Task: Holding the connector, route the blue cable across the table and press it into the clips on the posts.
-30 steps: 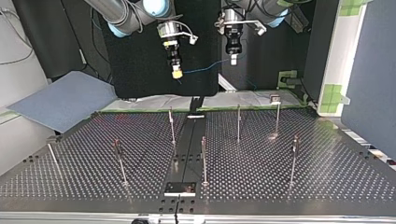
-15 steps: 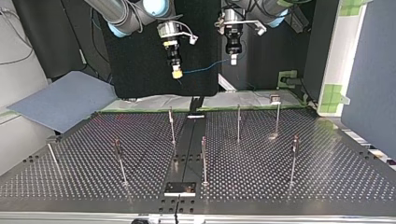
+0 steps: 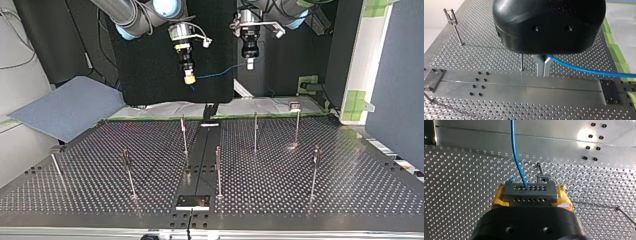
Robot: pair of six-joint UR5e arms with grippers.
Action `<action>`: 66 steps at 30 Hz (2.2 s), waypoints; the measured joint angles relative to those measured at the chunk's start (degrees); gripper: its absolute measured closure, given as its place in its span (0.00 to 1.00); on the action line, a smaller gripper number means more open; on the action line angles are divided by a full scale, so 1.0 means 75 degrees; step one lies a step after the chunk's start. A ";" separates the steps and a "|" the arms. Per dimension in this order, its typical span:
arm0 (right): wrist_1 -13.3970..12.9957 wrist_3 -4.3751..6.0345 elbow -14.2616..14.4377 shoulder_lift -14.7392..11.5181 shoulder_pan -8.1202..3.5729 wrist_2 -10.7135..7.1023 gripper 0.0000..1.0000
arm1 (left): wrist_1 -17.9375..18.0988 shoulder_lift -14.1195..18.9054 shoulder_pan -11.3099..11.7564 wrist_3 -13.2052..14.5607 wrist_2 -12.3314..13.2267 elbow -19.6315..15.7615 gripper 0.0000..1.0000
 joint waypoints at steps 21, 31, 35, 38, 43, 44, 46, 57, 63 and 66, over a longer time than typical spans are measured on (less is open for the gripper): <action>0.0000 0.0000 0.0000 0.0000 0.0000 0.0000 1.00 | 0.0000 0.0000 0.0000 0.0000 0.0000 0.0000 0.98; 0.0000 0.0000 0.0000 0.0000 0.0000 0.0000 1.00 | 0.0000 0.0000 0.0000 0.0000 0.0000 0.0000 0.98; 0.0000 0.0000 0.0000 0.0000 0.0000 0.0000 1.00 | 0.0000 0.0000 0.0000 0.0000 0.0000 0.0000 0.98; 0.0000 0.0000 0.0000 0.0000 0.0000 0.0000 1.00 | 0.0000 0.0000 0.0000 0.0000 0.0000 0.0000 0.98; 0.0000 0.0000 0.0000 0.0000 0.0000 0.0000 1.00 | 0.0000 0.0000 0.0000 0.0000 0.0000 0.0000 0.98; 0.0000 0.0000 0.0000 0.0000 0.0000 0.0000 1.00 | 0.0000 0.0000 0.0000 0.0000 0.0000 0.0000 0.98; 0.0000 0.0000 0.0000 0.0000 0.0000 0.0000 1.00 | 0.0000 0.0000 0.0000 0.0000 0.0000 0.0000 0.98; 0.0000 0.0000 0.0003 0.0000 0.0000 0.0000 1.00 | 0.0002 0.0000 0.0000 0.0000 0.0004 -0.0005 0.98; 0.0203 -0.0048 -0.0097 0.0203 0.0057 -0.0082 1.00 | 0.0011 0.0000 0.0000 0.0000 0.0011 -0.0002 0.98; 0.0437 -0.0055 -0.0120 0.0438 0.0067 -0.0099 1.00 | 0.0012 0.0000 0.0000 0.0000 0.0012 -0.0001 0.98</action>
